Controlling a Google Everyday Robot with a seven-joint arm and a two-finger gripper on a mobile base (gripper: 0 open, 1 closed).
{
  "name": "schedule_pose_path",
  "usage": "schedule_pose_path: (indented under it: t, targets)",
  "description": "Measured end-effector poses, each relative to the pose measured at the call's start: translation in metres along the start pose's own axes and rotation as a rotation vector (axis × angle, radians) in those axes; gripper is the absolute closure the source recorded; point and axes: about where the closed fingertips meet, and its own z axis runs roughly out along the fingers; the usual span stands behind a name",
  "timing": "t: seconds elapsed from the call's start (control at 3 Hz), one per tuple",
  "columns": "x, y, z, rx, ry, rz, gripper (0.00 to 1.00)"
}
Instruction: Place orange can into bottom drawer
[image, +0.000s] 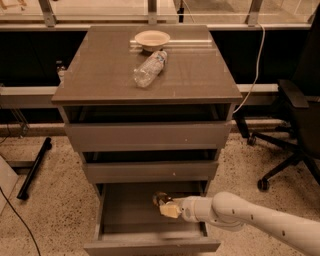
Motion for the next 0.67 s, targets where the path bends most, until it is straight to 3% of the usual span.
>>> schedule_pose_path:
  t: [0.67]
  targets:
    - [0.038, -0.041, 0.062, -0.011, -0.016, 0.093, 1.00]
